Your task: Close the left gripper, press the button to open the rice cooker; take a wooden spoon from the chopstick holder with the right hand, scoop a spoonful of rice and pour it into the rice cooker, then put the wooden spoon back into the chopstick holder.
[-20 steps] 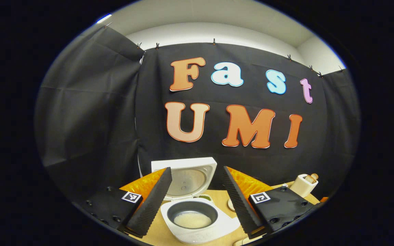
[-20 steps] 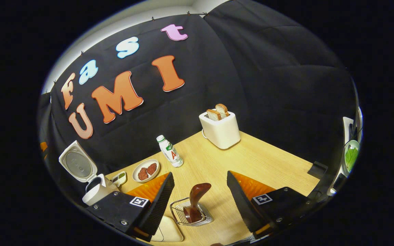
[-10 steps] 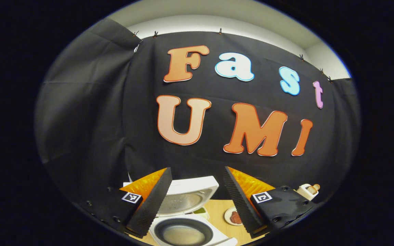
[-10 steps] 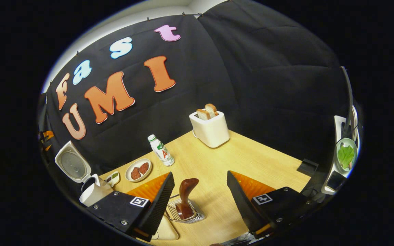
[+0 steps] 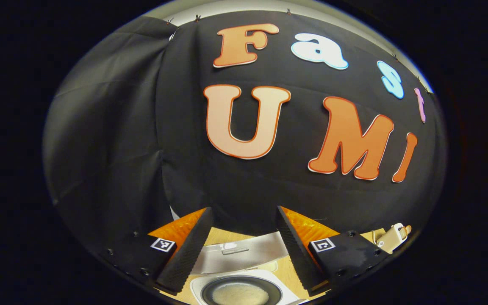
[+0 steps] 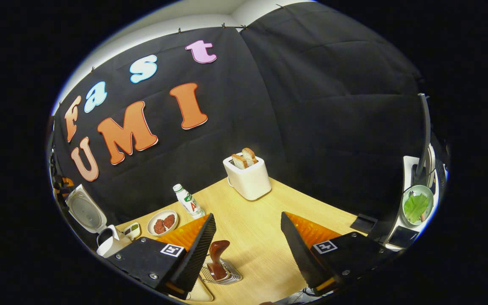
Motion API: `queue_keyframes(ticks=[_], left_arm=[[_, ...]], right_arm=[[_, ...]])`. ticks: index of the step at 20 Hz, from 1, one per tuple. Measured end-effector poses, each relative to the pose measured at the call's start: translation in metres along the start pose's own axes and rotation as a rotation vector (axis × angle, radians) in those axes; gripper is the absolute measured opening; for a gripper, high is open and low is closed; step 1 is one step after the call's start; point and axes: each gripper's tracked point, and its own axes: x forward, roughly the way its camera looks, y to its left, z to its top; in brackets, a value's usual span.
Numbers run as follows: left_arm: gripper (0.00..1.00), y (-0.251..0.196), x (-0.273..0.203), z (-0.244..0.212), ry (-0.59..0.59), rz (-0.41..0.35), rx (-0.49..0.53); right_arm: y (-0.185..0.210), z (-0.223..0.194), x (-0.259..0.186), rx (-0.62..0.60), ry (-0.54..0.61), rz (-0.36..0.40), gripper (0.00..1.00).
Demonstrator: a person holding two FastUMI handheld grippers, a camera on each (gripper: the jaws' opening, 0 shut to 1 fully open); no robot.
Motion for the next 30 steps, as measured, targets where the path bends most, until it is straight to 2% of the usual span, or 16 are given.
queue_keyframes(ticks=[3,9,13,17,20,23,27,30], left_arm=[[0.99,0.005,-0.01,-0.012,0.003,0.029,0.061],[1.0,-0.021,-0.064,-0.056,0.049,-0.055,0.021],[1.0,-0.038,-0.104,-0.118,0.092,-0.083,-0.01],[1.0,-0.047,-0.131,-0.187,0.126,-0.064,0.032],[1.0,-0.044,-0.13,-0.232,0.154,-0.038,0.036],[0.99,-0.04,-0.123,-0.26,0.172,-0.006,0.096],[1.0,-0.031,-0.111,-0.284,0.219,0.028,0.134],[1.0,-0.033,-0.111,-0.281,0.188,0.005,0.127]], right_arm=[[0.004,0.0,0.004,-0.002,0.008,0.024,0.95],[0.021,-0.001,0.014,-0.006,0.041,0.101,0.95],[0.037,-0.003,0.019,-0.013,0.063,0.169,0.95],[0.043,-0.009,0.02,-0.033,0.091,0.212,0.94],[0.049,-0.017,0.022,-0.028,0.121,0.238,0.95],[0.048,-0.022,0.025,-0.029,0.144,0.246,0.94],[0.043,-0.029,0.029,-0.021,0.171,0.242,0.95],[0.039,-0.032,0.034,-0.019,0.175,0.229,0.95]])
